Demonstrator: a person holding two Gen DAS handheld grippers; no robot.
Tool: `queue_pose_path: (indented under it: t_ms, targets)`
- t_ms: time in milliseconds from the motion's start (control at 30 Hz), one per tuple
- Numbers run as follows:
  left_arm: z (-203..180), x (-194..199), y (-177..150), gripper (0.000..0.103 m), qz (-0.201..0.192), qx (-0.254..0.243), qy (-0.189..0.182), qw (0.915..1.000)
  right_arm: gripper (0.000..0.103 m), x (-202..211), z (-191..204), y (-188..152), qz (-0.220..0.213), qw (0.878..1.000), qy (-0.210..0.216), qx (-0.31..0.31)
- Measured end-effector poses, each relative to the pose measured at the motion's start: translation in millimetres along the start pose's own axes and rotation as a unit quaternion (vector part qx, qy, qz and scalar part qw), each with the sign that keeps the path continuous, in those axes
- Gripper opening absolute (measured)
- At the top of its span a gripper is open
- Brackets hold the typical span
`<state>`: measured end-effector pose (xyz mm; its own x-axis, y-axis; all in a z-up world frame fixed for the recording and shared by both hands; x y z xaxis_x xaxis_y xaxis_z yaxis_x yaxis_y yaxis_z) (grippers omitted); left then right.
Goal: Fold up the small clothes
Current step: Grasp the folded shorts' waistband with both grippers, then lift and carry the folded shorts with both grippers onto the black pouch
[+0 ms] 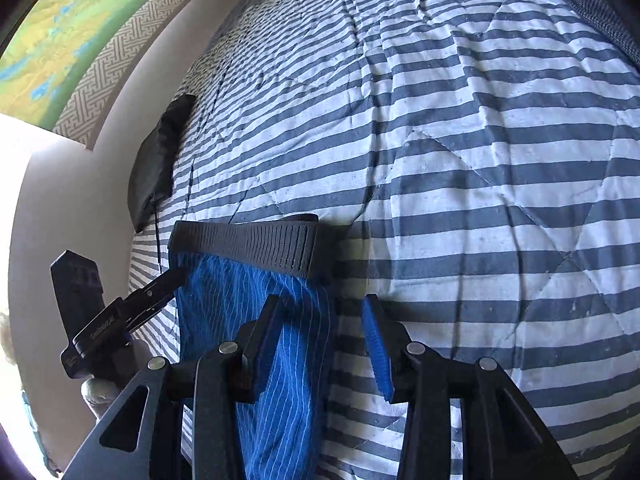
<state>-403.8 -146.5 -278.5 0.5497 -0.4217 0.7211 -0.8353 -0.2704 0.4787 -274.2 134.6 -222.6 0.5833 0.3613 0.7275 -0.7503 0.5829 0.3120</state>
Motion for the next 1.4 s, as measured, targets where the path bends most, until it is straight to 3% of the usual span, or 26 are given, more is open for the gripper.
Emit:
queue_pose_path:
  t_ms: [67, 100, 133, 233, 267, 367, 533, 700, 933, 1133, 1267, 1400]
  targets:
    - [-0.3, -5.3, 3.5, 0.047, 0.003, 0.004, -0.005, 1.0000, 0.037, -5.3, -0.4, 2.8, 0.002, 1.000, 0.002, -0.004]
    - [1.8, -8.8, 3.7, 0.022, 0.010, 0.002, 0.001, 1.0000, 0.037, -7.4, -0.3, 3.0, 0.002, 1.000, 0.006, -0.005]
    - [2.4, -10.5, 3.1, 0.014, 0.012, 0.003, 0.001, 0.9999, 0.037, -9.2, 0.8, 3.0, 0.004, 1.000, 0.008, -0.004]
    - [0.0, -7.9, 2.8, 0.009, -0.003, -0.012, -0.001, 0.9999, 0.033, -9.9, 6.8, 3.2, 0.004, 1.000, 0.014, 0.006]
    - [-1.4, -4.9, 2.5, 0.008, -0.009, -0.020, -0.001, 0.9998, 0.021, -10.0, 10.6, 3.1, 0.006, 1.000, 0.020, 0.010]
    - [-2.9, 12.0, 3.2, 0.006, -0.028, -0.027, -0.010, 0.9992, 0.008, -5.1, 23.8, 2.2, -0.004, 0.999, 0.028, 0.026]
    - [-5.5, 66.4, 14.1, 0.006, -0.082, -0.029, -0.035, 0.9956, 0.004, 22.4, 63.2, 8.2, -0.057, 0.994, 0.041, 0.079]
    - [-13.0, 132.6, 32.8, 0.006, -0.145, -0.038, -0.049, 0.9875, 0.003, 59.0, 120.0, 9.6, -0.112, 0.980, 0.049, 0.159]
    - [0.5, 240.9, 87.2, 0.006, -0.255, -0.051, -0.038, 0.9649, 0.003, 90.3, 220.6, 15.4, -0.173, 0.951, 0.082, 0.244]
    - [33.1, 295.7, 143.9, 0.006, -0.316, -0.047, -0.013, 0.9474, 0.003, 74.8, 304.1, 29.9, -0.204, 0.929, 0.114, 0.286]
    - [65.6, 312.4, 186.9, 0.006, -0.343, -0.039, 0.001, 0.9385, 0.003, 38.0, 343.2, 50.2, -0.196, 0.929, 0.133, 0.285]
    - [109.3, 304.9, 241.2, 0.006, -0.351, -0.036, 0.019, 0.9355, 0.003, -9.5, 373.9, 77.9, -0.191, 0.929, 0.139, 0.286]
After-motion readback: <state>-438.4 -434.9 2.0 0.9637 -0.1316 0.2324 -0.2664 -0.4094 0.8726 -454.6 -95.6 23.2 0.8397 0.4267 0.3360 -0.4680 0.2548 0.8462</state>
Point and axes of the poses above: each gripper's, at about its wrist camera, not at the fingertips, and x roughly against the way its jaws point, z to its left, y to its top, the point moved 8 cm from there along -x, roughly the way its jaws point, and after that the axes turned 12 degrees about -z, right-handed, at the moved point
